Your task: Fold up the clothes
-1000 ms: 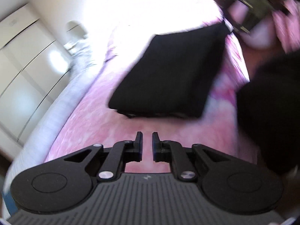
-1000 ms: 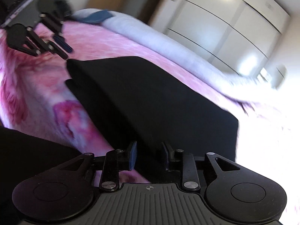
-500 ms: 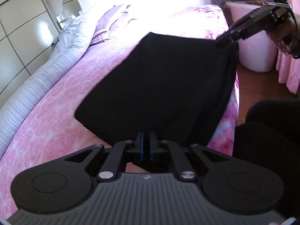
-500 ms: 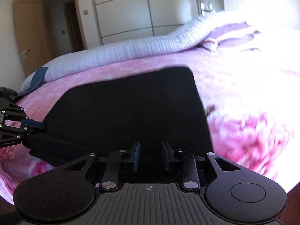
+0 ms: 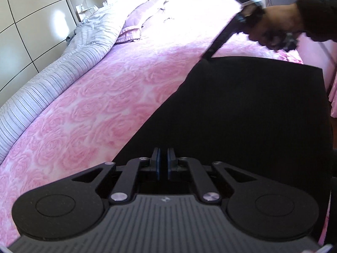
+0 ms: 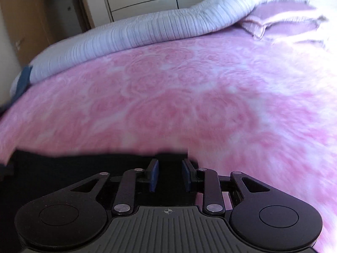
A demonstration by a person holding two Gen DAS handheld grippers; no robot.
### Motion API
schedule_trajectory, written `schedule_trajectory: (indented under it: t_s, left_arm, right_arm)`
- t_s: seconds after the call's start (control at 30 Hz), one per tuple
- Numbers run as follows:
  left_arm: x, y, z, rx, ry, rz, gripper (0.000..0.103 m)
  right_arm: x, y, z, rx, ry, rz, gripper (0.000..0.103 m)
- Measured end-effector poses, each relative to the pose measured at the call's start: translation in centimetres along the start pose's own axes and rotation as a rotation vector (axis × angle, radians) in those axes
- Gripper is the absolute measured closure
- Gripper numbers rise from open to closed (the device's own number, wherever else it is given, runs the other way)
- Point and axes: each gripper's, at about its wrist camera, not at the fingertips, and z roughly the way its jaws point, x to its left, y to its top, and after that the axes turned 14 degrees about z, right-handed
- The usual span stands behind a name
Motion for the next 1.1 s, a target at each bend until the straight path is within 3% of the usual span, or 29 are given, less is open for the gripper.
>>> schedule_trajectory:
  t_s: [0.07,0.17,0.3,0.37,0.47,0.53,0.57,0.63,0.7,0.73,0.77,0.83,0.93,1.03,1.1]
  left_arm:
    - [0.3,-0.4,-0.1,-0.008,-0.002,-0.025,0.1]
    - [0.7,-0.6,-0.8,-0.011,0.017,-0.057,0.096]
    - [1.5,-0.4,-3.6,-0.088,0.063,-0.148,0.096]
    - [1.3,-0.5,-3.3,-0.07,0.05,-0.157,0.096]
    - [0.2,-1.1,-1.1,-0.004,0.017,-0.095,0.097]
    - [0.3,-1.0,-0.9,-0.014,0.021,-0.093,0.098]
    - [0.6,-0.6,-1.3,0.001,0.019,-0.101,0.095]
    - [0.5,0.1,-3.1,0.007,0.057,-0.078,0.092]
    - [-0.3,0.4,-6.0,-0.027,0.09,-0.029,0.077]
    - [-0.9,0.4,-7.4,-0.041,0.1,-0.015,0.07]
    - [-1.7,0.3,-8.9,-0.053,0.108,-0.001,0.068]
    - [-4.0,-0.2,-11.2,-0.062,0.115,0.041,0.064]
    - [-8.5,-1.0,-12.9,-0.061,0.112,0.158,0.057]
    - [-12.5,-1.7,-13.1,-0.046,0.114,0.273,0.043]
    - [-14.4,-1.8,-12.5,-0.036,0.111,0.343,0.037]
  right_arm:
    - [-0.2,1.0,1.7,0.025,-0.018,-0.005,0.075]
    - [0.1,1.5,2.0,-0.013,-0.034,-0.014,0.074]
    - [2.3,-1.2,-4.2,-0.187,-0.07,-0.108,0.074]
    - [4.0,-3.8,-7.1,-0.222,-0.062,-0.183,0.074]
    - [4.9,-7.8,-8.5,-0.148,0.015,-0.167,0.074]
    - [4.8,-9.8,-7.2,-0.03,0.022,-0.155,0.074]
    - [4.8,-10.5,-7.2,-0.011,0.006,-0.16,0.073]
    - [5.2,-11.4,-9.1,-0.038,0.0,-0.157,0.072]
    - [6.0,-12.3,-11.4,-0.068,0.012,-0.163,0.071]
    - [6.7,-13.2,-12.7,-0.09,0.032,-0.197,0.066]
    - [7.5,-14.4,-14.1,-0.111,0.04,-0.243,0.053]
    - [9.2,-17.6,-16.7,-0.137,0.04,-0.357,0.036]
    - [11.7,-23.1,-19.5,-0.123,0.022,-0.563,0.035]
    - [13.6,-28.5,-19.7,-0.116,-0.081,-0.879,0.034]
    - [13.7,-29.5,-19.0,-0.099,-0.131,-0.975,0.034]
